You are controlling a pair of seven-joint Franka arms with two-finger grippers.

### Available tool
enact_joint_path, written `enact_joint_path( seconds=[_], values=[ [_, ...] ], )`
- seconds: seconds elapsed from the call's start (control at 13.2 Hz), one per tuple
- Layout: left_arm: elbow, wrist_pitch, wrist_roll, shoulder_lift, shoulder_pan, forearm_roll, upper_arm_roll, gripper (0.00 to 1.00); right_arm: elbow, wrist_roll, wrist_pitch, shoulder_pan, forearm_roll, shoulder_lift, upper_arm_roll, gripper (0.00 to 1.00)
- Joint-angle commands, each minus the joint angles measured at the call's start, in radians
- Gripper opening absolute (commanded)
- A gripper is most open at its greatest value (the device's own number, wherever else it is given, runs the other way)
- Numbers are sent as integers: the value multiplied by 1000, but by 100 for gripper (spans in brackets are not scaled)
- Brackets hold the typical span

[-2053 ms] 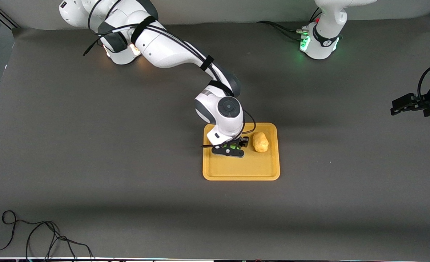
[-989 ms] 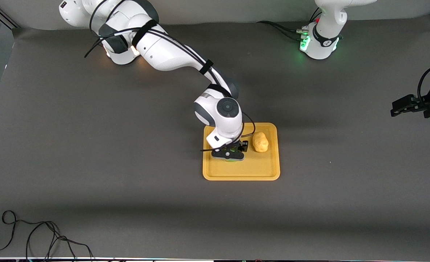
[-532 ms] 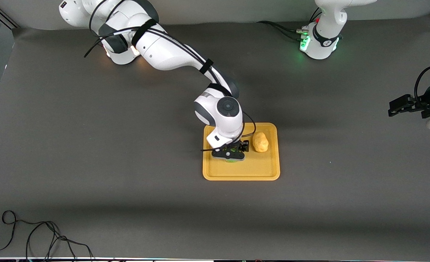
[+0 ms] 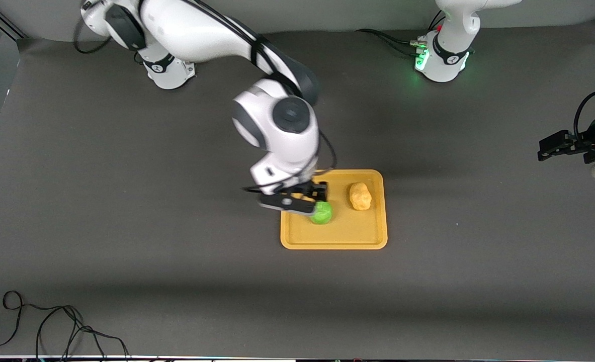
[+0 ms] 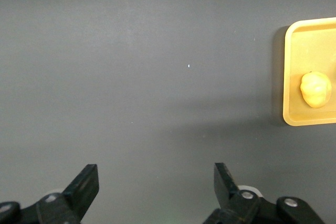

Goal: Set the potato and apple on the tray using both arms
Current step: 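Lower the apple onto the tray and open the right gripper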

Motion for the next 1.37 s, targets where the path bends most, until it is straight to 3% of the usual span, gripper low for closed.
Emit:
enact_joint_path(
  seconds=[0.0, 0.38, 0.68, 0.91, 1.29],
  values=[
    [3, -9, -10, -9, -6, 13, 1, 98, -83, -187, -131, -69, 29, -153, -2, 100],
    [3, -7, -10, -9, -6, 13, 1, 98, -433, -618, -181, -318, 35, -519, -4, 100],
    [3, -6, -10, -9, -7, 13, 1, 98, -601, -842, -178, -514, 38, -704, -7, 100],
    [3, -4, -10, -8, -7, 13, 1, 98, -643, -915, -170, -632, 61, -738, -8, 100],
    [3, -3, -10, -8, -7, 13, 1, 98, -617, -959, -173, -663, 56, -735, -54, 100]
  ],
)
